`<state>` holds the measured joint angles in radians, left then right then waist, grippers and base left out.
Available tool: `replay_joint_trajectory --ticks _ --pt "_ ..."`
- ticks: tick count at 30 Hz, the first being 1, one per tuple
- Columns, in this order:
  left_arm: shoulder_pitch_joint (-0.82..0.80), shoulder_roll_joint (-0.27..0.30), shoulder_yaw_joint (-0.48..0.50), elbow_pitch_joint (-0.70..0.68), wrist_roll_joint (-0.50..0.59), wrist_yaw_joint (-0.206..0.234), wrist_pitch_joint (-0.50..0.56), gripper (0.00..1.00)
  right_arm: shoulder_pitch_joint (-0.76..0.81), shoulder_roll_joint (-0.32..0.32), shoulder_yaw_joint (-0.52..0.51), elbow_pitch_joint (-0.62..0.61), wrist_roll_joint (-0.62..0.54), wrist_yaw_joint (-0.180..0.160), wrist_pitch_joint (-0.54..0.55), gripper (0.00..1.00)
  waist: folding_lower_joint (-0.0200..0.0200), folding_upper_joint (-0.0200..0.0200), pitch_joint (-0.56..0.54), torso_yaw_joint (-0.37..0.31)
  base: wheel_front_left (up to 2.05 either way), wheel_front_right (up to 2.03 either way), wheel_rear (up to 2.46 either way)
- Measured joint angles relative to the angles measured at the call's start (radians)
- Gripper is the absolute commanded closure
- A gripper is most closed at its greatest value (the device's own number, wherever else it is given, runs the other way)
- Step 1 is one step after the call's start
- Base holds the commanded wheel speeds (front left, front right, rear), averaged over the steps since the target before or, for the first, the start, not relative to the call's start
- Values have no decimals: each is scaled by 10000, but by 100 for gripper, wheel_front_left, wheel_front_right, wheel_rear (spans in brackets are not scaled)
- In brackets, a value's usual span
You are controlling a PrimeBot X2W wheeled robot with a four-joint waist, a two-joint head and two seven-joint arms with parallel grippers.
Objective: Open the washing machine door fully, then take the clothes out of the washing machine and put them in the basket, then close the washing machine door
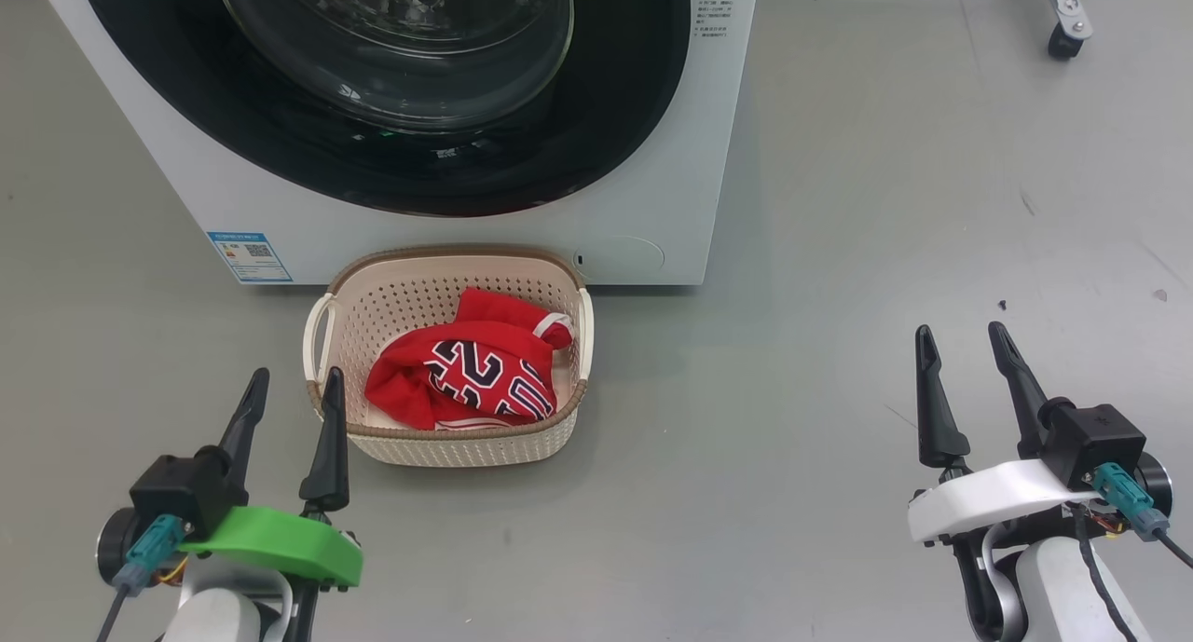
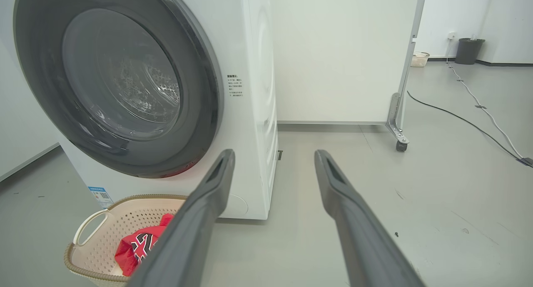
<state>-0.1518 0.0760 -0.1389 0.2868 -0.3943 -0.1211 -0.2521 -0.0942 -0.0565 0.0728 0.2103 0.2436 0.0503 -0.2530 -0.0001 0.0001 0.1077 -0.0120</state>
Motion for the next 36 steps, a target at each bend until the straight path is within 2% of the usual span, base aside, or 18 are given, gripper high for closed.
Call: replay_joint_trajectory --ticks 25,36 --pt "146 -59 107 -73 217 0 0 0 49 71 -17 -123 -13 0 0 0 0 -1 -5 52 0 0 0" --pt "336 -113 105 360 163 0 0 0 156 79 -36 -123 -59 -4 0 0 0 0 -80 31 0 0 0"
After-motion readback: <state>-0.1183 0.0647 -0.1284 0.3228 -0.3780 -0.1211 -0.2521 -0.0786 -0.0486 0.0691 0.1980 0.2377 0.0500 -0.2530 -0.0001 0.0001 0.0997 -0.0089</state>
